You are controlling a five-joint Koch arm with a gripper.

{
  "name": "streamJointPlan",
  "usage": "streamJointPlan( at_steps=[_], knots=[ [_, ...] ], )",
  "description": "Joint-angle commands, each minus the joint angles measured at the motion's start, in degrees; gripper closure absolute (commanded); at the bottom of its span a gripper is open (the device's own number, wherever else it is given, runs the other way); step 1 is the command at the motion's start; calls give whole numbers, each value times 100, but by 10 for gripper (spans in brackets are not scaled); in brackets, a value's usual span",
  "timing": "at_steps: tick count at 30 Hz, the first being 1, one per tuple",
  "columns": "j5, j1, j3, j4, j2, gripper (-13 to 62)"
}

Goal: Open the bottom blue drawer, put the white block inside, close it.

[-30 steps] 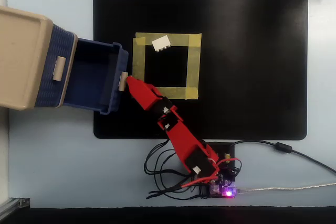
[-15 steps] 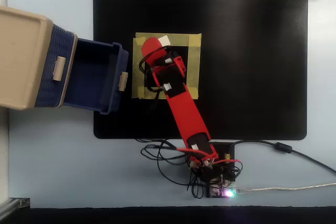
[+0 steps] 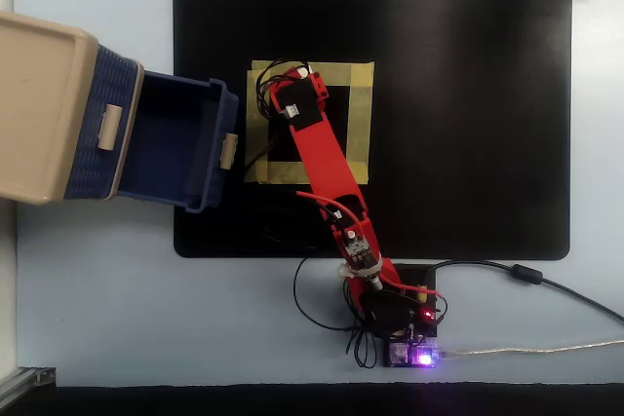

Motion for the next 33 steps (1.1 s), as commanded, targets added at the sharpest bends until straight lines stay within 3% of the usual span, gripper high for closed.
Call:
streamJointPlan(
  at_steps=[1, 25, 28, 31, 33],
  knots=[
    [-422, -18, -466, -149, 79, 156],
    [-53, 290, -1125, -694, -1336, 170],
    [466, 281, -1107, -272, -1345, 307],
    [571, 308, -1134, 457, -1283, 567],
    [729, 308, -1169, 861, -1116, 575]
  ],
)
